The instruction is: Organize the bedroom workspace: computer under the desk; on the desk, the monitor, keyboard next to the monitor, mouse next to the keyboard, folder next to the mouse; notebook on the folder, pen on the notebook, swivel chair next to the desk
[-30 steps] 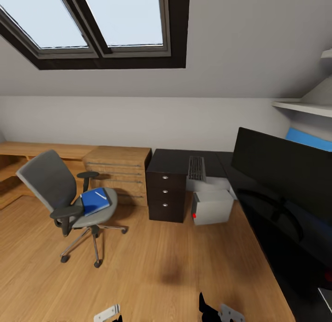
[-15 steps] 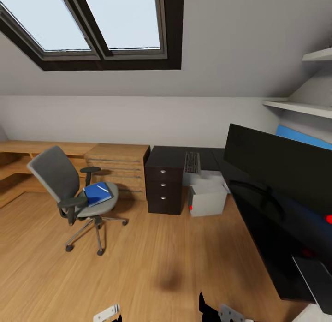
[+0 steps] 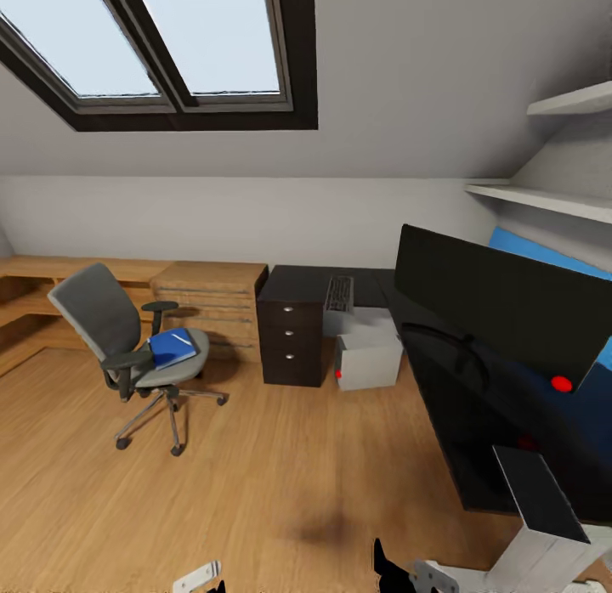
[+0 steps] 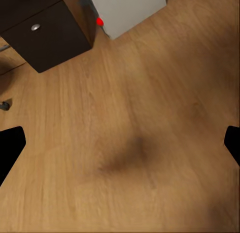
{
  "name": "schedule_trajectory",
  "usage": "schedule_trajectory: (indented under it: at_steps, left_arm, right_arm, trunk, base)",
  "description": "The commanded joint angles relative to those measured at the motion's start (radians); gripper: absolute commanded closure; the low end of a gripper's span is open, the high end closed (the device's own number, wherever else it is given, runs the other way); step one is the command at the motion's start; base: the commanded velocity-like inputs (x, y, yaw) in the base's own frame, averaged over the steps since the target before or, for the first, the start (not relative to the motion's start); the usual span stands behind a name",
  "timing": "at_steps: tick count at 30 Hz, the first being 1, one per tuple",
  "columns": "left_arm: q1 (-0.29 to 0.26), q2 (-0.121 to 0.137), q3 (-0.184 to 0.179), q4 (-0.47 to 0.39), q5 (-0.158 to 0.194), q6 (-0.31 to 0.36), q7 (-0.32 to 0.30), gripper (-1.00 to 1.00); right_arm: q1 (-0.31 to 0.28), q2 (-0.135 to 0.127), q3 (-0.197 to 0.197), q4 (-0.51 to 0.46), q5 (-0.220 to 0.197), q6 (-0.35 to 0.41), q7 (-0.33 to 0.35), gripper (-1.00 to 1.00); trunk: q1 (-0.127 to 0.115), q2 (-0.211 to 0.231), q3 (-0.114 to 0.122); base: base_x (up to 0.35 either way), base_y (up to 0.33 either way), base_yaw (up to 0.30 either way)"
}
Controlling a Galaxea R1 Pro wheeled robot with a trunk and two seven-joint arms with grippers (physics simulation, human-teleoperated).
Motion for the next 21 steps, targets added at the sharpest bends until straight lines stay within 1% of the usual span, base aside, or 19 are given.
schedule_trajectory:
  at_steps: [1, 13, 21]
  left_arm:
    - [-0.001, 0.001, -0.008, 0.0, 0.01, -0.007, 0.007, -1.0]
    - [-0.001, 0.001, -0.009, 0.0, 0.01, -0.007, 0.008, -1.0]
    - [-0.001, 0.001, -0.007, 0.0, 0.01, -0.008, 0.007, -1.0]
  right_arm:
    - [-0.001, 0.0, -0.002, 0.002, -0.009, -0.002, 0.009, -1.0]
    - [-0.001, -0.003, -0.001, 0.002, -0.009, -0.006, 0.009, -1.0]
    - [-0.001, -0.01, -0.001, 0.001, -0.002, -0.031, 0.011, -1.0]
  trunk:
    - [0.0, -0.001, -0.001]
    - [0.0, -0.001, -0.001]
    - [0.0, -0.001, -0.001]
  base:
    - [-0.125, -0.324, 0.0]
    - [-0.127, -0.324, 0.0]
    - [-0.115, -0.32, 0.0]
